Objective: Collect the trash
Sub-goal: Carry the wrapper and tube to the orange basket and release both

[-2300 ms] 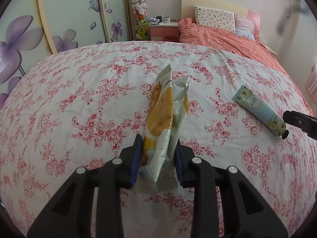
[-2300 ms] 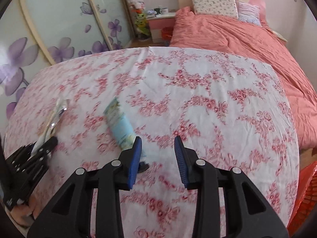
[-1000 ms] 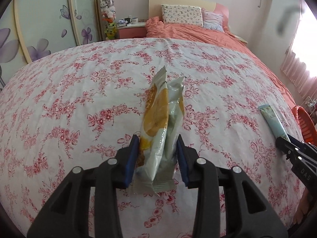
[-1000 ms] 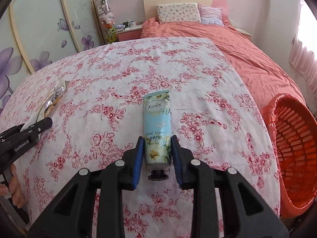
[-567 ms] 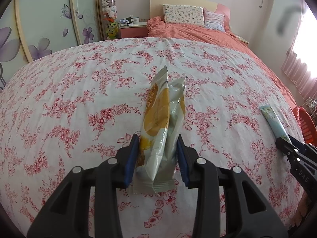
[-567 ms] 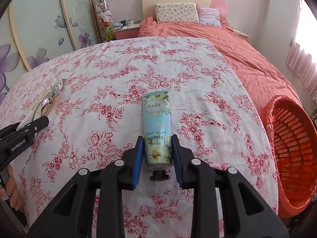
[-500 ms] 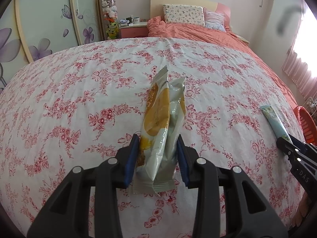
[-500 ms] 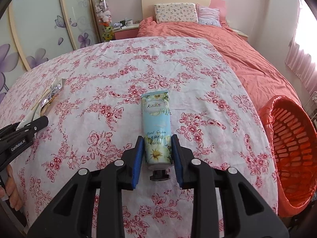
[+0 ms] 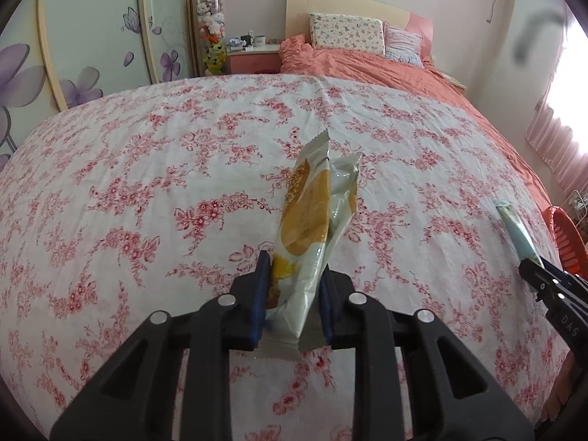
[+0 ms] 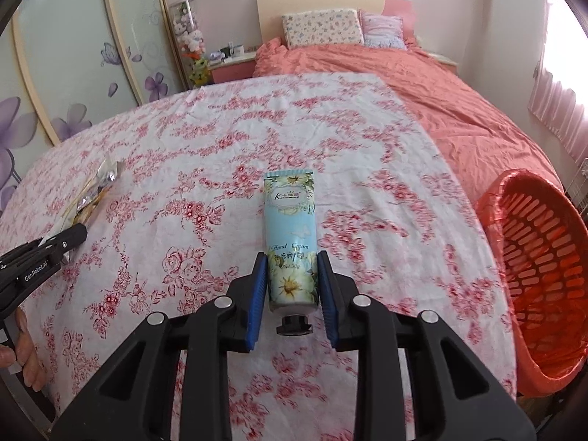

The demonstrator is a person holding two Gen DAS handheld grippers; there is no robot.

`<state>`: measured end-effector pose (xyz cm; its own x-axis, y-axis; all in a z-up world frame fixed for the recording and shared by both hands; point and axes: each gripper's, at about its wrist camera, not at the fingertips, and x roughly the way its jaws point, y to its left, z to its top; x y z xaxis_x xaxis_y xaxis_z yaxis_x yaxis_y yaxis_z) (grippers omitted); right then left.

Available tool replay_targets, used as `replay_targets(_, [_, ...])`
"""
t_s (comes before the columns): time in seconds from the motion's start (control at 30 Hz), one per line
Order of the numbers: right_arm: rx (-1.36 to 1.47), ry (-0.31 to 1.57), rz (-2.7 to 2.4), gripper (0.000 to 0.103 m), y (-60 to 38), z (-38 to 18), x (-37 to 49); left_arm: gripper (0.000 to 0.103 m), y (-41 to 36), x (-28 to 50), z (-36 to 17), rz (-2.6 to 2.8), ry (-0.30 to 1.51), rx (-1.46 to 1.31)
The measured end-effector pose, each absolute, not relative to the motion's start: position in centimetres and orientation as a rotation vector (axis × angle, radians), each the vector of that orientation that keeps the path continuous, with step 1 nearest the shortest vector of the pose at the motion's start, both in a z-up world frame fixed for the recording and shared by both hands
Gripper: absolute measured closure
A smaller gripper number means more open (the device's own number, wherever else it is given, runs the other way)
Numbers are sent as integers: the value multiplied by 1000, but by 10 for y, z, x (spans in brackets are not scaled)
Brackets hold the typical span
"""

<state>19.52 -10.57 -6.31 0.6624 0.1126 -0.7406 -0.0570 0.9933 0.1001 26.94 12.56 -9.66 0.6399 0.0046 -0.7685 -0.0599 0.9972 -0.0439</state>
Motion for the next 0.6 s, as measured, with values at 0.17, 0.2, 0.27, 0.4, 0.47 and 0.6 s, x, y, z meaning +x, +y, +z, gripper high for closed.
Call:
replay_targets(0.17, [107,799,97,76,-118,-46,179,79,112,256,-77,7,839,-55])
replay_targets(0.2, [111,786,95,76,-120,-41,174,79,108,255,-74,0,832,-53])
replay_targets(0.27, [131,759,89,76,-129,-31,165,79,99,249,-65,-29,817,-56])
replay_targets(0.4, [176,723,85,76,-146,-15,153,79,81,240,-50,-86,806,-79])
replay_targets(0.47, [189,701,72,76,-156,-6,145,79,68,236,-44,-116,799,-84])
replay_targets(0.6, [208,670,46,76,-174,4,134,79,41,229,-34,-172,791,-81])
